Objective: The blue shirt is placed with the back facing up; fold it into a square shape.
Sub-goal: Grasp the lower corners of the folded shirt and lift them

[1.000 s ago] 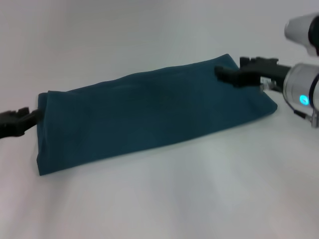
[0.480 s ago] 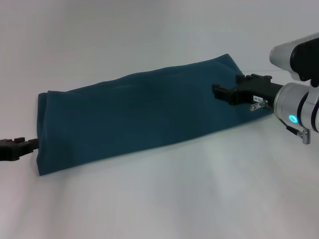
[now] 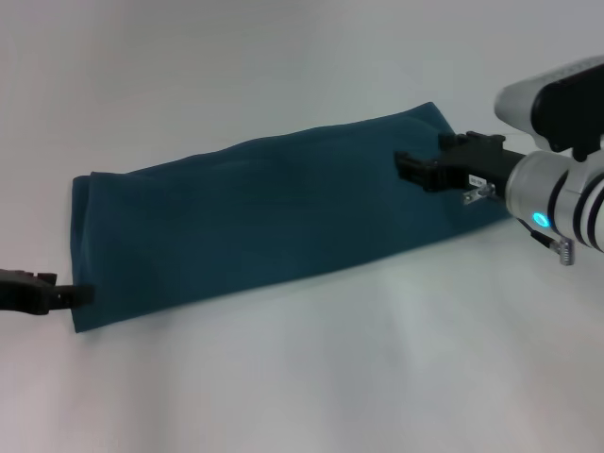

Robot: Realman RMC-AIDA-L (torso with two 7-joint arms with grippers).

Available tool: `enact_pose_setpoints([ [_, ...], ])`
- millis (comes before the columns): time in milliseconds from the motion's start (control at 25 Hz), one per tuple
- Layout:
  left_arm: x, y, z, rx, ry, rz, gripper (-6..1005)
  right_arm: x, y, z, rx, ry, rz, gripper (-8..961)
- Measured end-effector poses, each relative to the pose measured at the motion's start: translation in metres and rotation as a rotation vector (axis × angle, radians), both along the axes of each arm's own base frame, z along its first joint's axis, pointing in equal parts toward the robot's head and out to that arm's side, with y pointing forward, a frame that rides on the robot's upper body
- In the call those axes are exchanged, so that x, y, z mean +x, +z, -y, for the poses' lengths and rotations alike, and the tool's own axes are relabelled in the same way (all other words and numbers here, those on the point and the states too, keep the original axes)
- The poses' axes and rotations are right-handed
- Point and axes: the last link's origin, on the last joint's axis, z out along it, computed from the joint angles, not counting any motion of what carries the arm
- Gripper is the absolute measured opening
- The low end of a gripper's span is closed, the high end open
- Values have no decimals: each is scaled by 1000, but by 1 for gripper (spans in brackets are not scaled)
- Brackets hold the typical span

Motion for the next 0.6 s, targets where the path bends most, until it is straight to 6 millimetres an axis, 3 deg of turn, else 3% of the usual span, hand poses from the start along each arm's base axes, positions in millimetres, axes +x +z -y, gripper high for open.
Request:
enact_pose_setpoints([
  [280,2,-8,-4,-23,3,-44,626,-5,-4,-1,-17,23,21,697],
  [600,-2,-10,-3,-20,16,-46,625,3,-4,-1,-14,-1,20,697],
])
